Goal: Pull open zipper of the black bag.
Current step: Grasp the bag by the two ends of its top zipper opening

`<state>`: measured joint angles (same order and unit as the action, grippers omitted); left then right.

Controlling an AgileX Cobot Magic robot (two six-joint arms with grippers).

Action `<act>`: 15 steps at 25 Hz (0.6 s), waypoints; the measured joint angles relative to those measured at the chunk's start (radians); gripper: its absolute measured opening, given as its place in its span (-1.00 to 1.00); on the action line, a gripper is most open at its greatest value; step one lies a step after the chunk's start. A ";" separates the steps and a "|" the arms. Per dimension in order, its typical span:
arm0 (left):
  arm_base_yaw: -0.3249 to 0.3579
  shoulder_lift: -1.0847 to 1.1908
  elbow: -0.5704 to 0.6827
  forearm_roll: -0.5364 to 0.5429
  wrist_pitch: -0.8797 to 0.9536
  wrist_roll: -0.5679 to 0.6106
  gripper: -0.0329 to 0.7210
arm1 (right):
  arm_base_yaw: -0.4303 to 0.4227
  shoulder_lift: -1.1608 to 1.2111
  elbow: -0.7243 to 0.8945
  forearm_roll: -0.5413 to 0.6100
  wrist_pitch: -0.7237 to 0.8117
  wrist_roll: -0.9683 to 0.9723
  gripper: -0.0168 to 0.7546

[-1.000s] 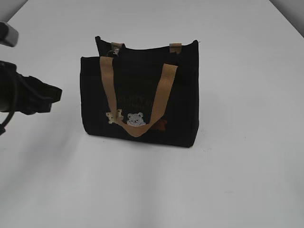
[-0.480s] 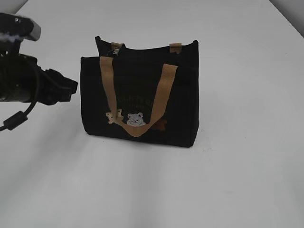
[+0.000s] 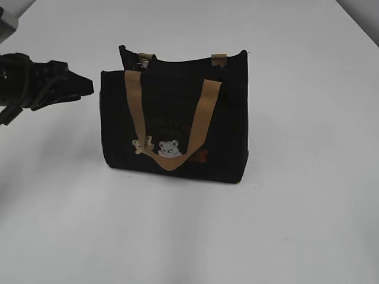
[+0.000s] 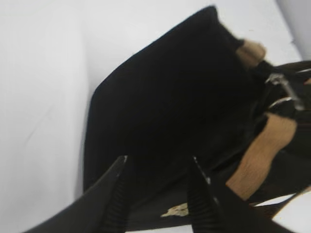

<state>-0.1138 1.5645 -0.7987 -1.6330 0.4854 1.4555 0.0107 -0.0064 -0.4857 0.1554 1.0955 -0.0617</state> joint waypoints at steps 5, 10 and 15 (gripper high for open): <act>0.019 0.016 -0.001 -0.091 0.174 0.369 0.00 | 0.000 0.000 0.000 0.001 0.000 0.000 0.01; -0.006 0.053 -0.002 -0.094 0.190 0.589 0.28 | 0.000 0.000 0.000 0.002 0.000 0.000 0.01; -0.005 0.087 -0.002 -0.096 0.164 0.739 0.34 | 0.000 0.000 0.000 0.002 0.000 0.000 0.01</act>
<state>-0.1193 1.6517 -0.8007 -1.7290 0.6491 2.1949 0.0107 -0.0064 -0.4857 0.1577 1.0955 -0.0617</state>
